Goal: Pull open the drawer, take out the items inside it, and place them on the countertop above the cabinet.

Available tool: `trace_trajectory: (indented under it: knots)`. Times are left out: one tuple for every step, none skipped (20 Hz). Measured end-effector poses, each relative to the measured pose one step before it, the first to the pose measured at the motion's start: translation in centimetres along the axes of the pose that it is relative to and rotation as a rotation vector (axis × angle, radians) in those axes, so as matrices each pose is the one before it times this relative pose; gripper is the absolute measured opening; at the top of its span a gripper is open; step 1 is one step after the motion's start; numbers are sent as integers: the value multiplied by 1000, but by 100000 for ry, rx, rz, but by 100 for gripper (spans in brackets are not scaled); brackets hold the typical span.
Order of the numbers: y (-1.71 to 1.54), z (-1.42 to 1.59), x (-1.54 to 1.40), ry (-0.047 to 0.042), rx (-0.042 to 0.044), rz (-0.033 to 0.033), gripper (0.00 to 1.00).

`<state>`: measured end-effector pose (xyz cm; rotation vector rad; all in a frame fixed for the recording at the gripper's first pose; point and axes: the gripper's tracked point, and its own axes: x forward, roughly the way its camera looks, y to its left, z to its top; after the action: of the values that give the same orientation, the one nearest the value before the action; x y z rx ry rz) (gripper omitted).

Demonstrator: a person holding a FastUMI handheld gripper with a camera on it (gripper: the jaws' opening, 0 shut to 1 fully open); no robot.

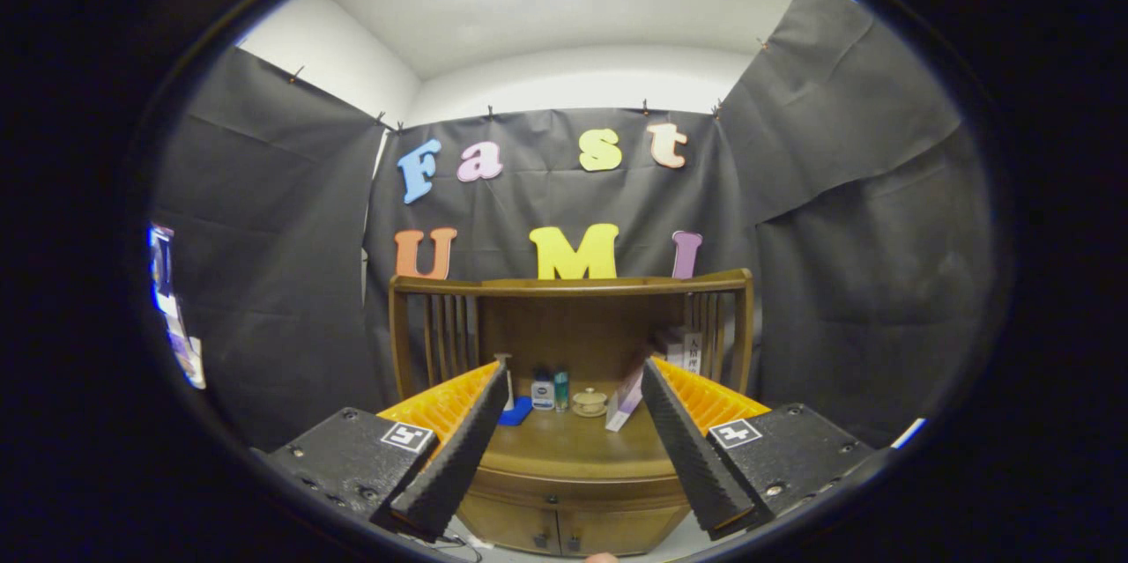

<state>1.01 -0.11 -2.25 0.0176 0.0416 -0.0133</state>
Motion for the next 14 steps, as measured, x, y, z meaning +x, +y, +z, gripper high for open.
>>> trace_trajectory:
  knots:
    - [-157,-264,180,252,-112,-27,99]
    - [-13,-404,297,499,-213,91,99]
    - [-118,-345,276,483,132,-176,99]
    - [-102,-482,237,630,200,89,99]
    - [11,-451,372,327,438,369,99]
    - [200,-675,380,481,342,663,99]
    - [227,-838,379,787,158,488,99]
    - [187,-909,472,828,-118,640,99]
    - [84,-1014,649,1175,-179,182,99]
    - [247,-1262,516,1251,-292,548,99]
    - [175,-1164,597,1226,135,228,99]
    - [179,-1374,681,1359,439,584,99]
    - [214,-1216,756,1487,642,553,99]
    - [169,-1571,878,2216,311,331,99]
